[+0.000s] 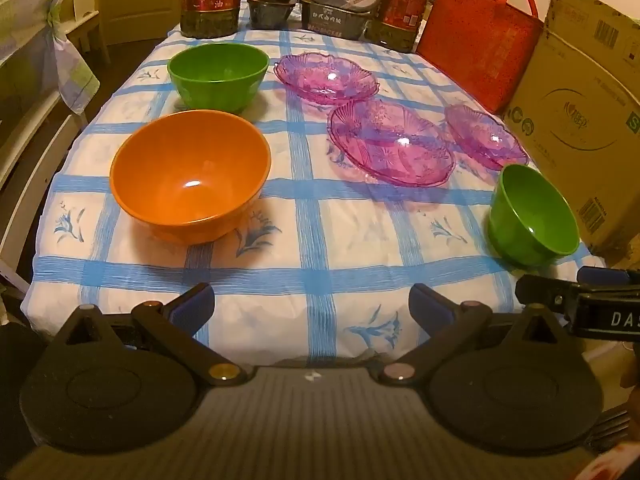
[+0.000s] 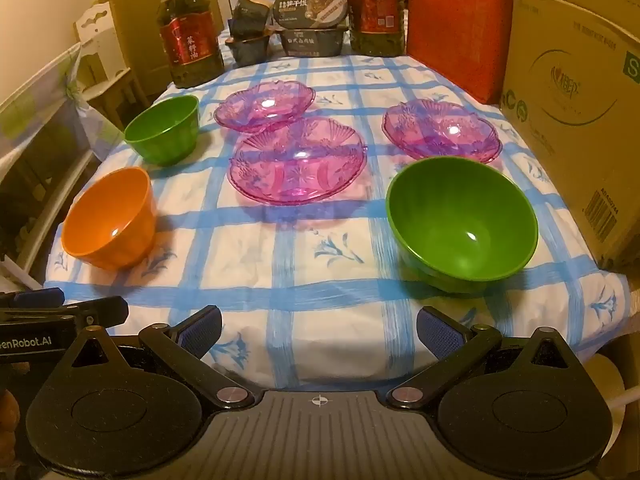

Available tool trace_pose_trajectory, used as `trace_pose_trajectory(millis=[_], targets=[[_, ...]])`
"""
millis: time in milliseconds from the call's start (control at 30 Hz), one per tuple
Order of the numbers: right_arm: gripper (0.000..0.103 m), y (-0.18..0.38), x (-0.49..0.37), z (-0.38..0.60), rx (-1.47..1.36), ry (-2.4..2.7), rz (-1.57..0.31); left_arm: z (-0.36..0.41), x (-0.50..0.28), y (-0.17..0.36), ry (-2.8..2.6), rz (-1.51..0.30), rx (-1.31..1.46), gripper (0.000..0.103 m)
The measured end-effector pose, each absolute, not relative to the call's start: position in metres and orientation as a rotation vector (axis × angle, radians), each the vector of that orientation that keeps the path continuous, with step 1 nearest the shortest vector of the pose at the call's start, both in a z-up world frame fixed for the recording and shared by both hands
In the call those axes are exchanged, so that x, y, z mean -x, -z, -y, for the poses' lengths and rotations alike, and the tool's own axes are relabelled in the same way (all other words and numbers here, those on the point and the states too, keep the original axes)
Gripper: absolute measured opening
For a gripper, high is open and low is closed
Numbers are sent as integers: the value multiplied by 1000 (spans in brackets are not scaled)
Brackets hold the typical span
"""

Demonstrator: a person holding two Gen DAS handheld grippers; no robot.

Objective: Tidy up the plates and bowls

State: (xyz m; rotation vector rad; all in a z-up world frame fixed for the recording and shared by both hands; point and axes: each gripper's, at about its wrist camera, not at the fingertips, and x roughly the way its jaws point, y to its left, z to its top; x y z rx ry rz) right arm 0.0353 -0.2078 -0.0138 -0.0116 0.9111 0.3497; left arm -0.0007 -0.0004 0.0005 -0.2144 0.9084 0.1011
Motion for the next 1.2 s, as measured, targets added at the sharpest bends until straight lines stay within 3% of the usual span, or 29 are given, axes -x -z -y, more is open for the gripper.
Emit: trace_pose_trajectory(millis=[1200], targets=[[103, 17, -35, 209, 19, -337, -921, 3, 0, 0, -79, -912, 215, 102]])
